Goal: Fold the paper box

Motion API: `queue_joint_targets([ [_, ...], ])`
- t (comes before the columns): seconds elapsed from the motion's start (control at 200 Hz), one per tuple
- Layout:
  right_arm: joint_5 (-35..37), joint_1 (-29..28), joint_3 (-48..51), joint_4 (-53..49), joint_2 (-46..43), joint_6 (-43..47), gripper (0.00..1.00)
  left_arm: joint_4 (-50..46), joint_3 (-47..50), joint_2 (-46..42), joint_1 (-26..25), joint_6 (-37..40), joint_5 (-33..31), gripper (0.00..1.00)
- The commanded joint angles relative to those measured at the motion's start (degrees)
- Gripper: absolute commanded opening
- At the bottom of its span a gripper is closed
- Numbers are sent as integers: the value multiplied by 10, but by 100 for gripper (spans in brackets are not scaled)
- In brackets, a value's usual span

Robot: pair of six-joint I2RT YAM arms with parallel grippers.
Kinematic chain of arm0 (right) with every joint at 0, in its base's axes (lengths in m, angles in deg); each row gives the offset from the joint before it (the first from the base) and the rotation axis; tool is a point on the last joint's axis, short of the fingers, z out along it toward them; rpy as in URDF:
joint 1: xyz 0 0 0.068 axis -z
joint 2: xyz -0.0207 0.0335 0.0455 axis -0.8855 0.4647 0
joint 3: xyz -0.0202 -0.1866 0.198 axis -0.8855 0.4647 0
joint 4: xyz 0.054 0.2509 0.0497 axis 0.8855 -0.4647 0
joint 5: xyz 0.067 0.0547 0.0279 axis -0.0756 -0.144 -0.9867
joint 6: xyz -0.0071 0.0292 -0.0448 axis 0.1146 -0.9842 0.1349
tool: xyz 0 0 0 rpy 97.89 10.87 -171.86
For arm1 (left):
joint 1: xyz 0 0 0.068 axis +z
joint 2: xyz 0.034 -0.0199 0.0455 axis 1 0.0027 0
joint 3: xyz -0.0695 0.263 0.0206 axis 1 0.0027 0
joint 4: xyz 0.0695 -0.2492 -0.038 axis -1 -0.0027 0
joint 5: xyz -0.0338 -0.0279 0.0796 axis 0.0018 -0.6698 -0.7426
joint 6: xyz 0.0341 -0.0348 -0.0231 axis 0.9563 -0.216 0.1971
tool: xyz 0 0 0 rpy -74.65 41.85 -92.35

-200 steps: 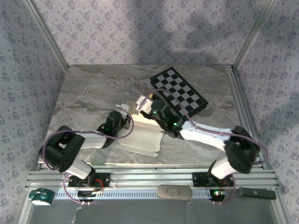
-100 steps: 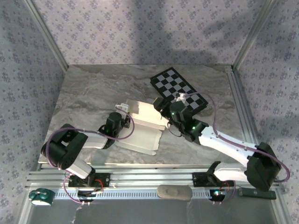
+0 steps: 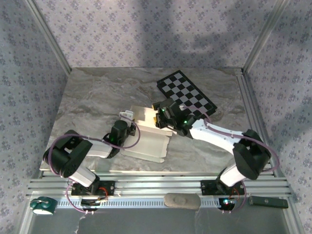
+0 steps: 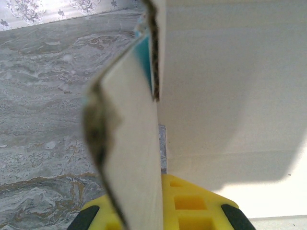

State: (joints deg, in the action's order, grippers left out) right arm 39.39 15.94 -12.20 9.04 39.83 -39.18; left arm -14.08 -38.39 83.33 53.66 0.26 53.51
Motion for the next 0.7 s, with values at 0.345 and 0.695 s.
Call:
queue_joint_targets([
  [0.345,-16,27,-28,82,52,-6,40,18,1,-23,-5,-3,-16,0],
  [0.695,-10,20,-16,63,52,36,14,4,-2,-23,-5,-9,-17,0],
])
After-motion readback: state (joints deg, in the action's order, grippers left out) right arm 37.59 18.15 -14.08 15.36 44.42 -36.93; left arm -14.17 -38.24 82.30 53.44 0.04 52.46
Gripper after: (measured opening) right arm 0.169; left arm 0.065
